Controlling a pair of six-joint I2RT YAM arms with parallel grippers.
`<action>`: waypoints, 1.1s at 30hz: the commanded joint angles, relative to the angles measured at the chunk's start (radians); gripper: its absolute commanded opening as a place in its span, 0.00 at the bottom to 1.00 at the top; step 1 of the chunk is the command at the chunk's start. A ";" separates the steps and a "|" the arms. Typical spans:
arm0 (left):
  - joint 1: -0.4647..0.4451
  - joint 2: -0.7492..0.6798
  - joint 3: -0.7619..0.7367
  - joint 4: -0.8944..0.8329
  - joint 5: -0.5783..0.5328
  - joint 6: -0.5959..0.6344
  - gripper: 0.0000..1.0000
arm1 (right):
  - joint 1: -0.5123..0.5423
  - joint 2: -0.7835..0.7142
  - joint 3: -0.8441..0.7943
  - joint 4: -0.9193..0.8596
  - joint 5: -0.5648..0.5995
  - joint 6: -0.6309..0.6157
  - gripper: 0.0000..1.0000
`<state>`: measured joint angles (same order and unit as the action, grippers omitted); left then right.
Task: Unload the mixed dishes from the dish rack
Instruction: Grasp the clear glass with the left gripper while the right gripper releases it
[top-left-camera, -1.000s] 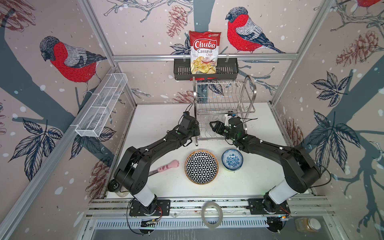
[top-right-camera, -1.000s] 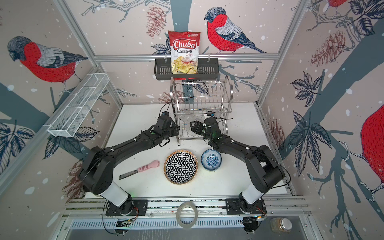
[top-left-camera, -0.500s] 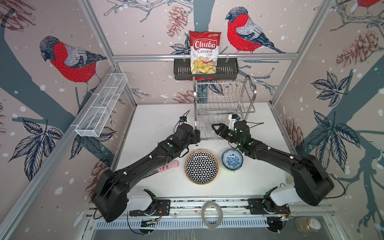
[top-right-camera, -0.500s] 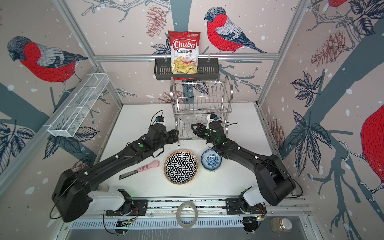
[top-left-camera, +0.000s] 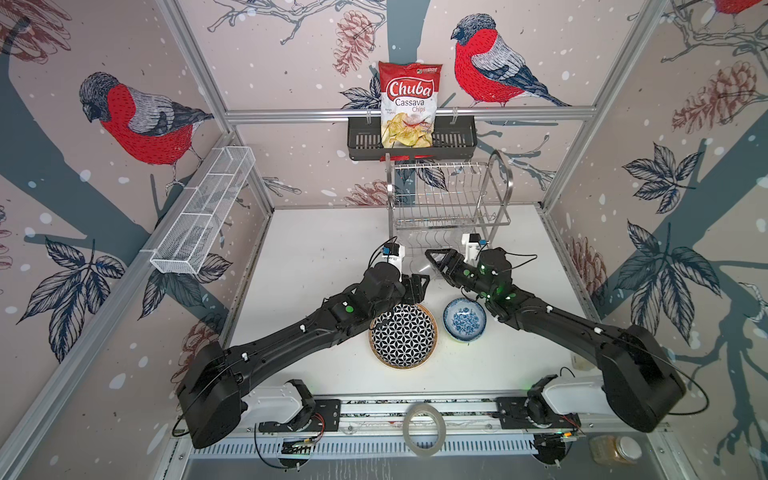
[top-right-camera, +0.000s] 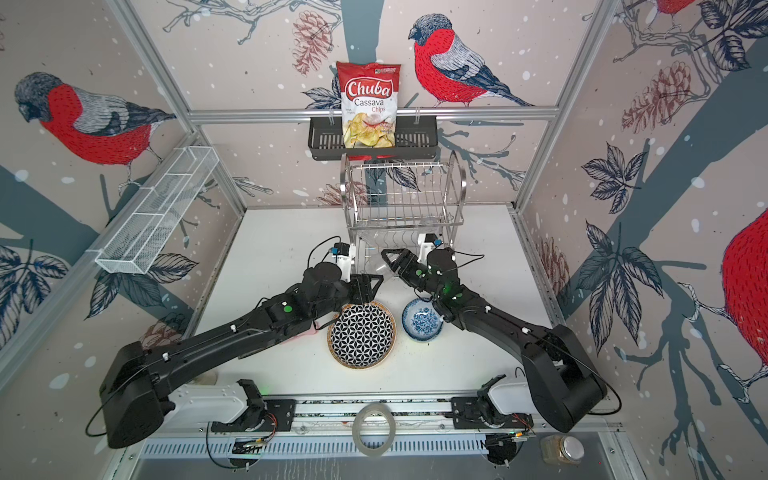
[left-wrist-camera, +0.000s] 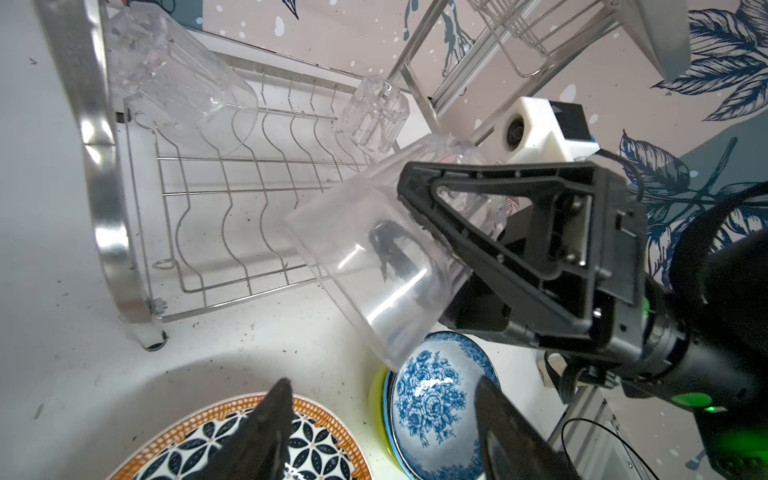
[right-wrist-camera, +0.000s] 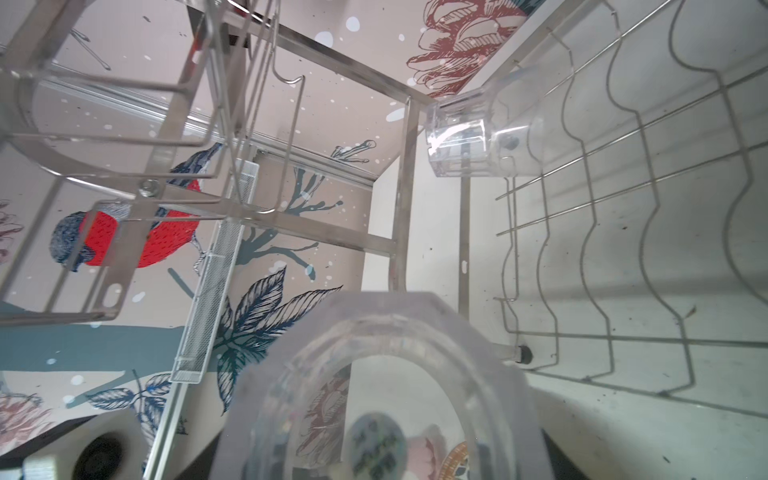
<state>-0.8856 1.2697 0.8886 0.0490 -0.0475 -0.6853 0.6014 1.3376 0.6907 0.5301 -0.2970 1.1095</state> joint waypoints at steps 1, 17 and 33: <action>-0.001 0.021 0.014 0.123 0.065 -0.019 0.59 | 0.002 -0.010 -0.017 0.104 -0.056 0.083 0.20; -0.001 0.071 0.093 0.150 0.061 0.017 0.06 | 0.015 -0.080 -0.091 0.161 -0.068 0.161 0.19; 0.000 0.003 0.207 -0.112 0.018 0.112 0.00 | 0.015 -0.118 -0.065 0.112 -0.049 0.125 0.99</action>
<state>-0.8848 1.2922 1.0706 -0.0006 0.0135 -0.6163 0.6144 1.2175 0.6102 0.6498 -0.3218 1.2854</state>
